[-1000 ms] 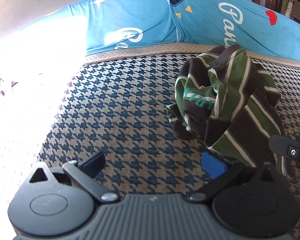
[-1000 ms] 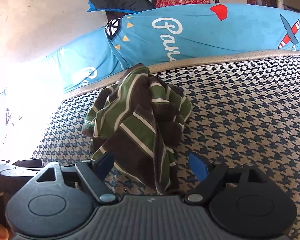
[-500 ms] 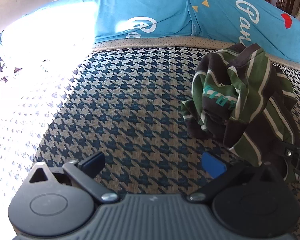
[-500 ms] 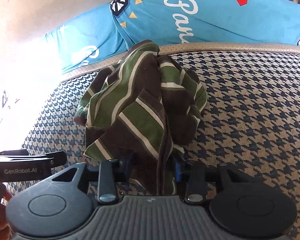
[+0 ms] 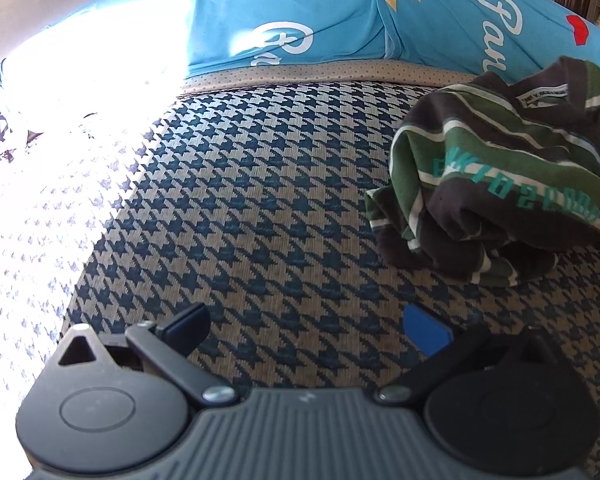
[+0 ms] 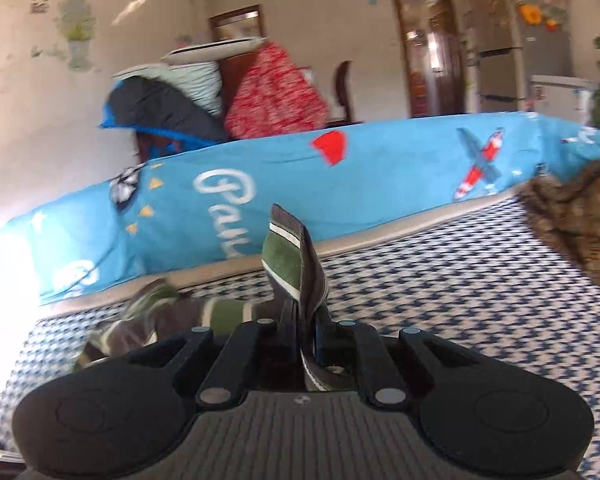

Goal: Fold clothes
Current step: 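Pull the held shirt edge with the right gripper to spread it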

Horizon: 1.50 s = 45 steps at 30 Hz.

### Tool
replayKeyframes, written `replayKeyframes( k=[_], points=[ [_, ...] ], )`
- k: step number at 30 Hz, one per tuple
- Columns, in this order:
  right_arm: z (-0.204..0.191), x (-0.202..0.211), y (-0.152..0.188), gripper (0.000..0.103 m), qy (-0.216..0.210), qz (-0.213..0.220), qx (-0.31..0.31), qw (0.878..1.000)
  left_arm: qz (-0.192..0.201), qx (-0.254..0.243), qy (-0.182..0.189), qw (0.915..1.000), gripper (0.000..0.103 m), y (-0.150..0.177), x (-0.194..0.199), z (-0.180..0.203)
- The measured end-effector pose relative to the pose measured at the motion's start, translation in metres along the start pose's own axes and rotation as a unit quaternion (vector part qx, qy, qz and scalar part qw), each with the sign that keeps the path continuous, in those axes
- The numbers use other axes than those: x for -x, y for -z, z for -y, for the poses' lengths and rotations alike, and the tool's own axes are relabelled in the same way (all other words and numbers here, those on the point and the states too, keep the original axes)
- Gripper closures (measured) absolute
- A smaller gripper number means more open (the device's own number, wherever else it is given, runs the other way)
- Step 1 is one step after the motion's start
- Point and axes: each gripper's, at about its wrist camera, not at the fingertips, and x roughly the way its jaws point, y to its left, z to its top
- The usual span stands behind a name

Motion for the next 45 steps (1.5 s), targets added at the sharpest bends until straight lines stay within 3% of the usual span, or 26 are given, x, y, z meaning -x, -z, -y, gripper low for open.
replayKeyframes(
  k=[4,6,9,11,13,16,19,22,26,35,40,45],
  points=[
    [0.025,-0.011,-0.004,0.093,0.098,-0.014,-0.017,0.995,-0.003,-0.001,0.001,1.0,0.0,0.0,-0.001,0.001],
    [0.034,-0.01,-0.005,0.089,0.099,-0.019,-0.034,0.994,-0.004,-0.001,0.001,1.0,0.0,0.001,-0.002,0.001],
    [0.039,-0.006,-0.006,0.073,0.095,-0.016,-0.043,0.994,-0.005,0.0,0.0,1.0,0.0,0.0,-0.002,-0.001],
    [0.038,0.0,-0.006,0.056,0.093,-0.007,-0.038,0.995,-0.004,0.002,-0.001,1.0,0.0,0.0,-0.002,-0.002],
    [0.033,0.004,-0.006,0.05,0.089,0.005,-0.031,0.996,-0.003,0.005,-0.002,1.0,0.0,0.0,-0.003,-0.004],
    [0.026,0.003,-0.005,0.041,0.044,0.006,-0.026,0.999,0.001,0.008,0.0,1.0,0.0,-0.002,-0.004,-0.005],
    [0.015,-0.004,0.001,0.038,-0.033,-0.033,-0.021,0.999,0.011,0.01,0.01,0.9998,0.0,-0.003,-0.001,-0.004],
    [0.001,-0.014,0.011,0.038,-0.104,-0.083,-0.022,0.991,0.021,0.01,0.009,0.9997,0.0,-0.006,0.002,-0.003],
    [-0.019,-0.02,0.023,0.037,-0.165,-0.128,-0.023,0.978,0.025,0.022,-0.002,0.9994,0.0,-0.012,0.003,-0.011],
    [-0.078,-0.006,0.051,0.025,-0.21,-0.138,0.113,0.961,0.012,0.068,-0.018,0.9974,0.0,-0.015,0.001,-0.044],
    [-0.097,0.001,0.062,0.014,-0.213,-0.118,0.165,0.956,0.011,0.073,-0.021,0.997,0.0,-0.011,0.003,-0.056],
    [-0.111,-0.004,0.07,0.013,-0.203,-0.119,0.189,0.953,0.01,0.074,-0.026,0.9969,0.0,-0.008,0.002,-0.055]
  ],
)
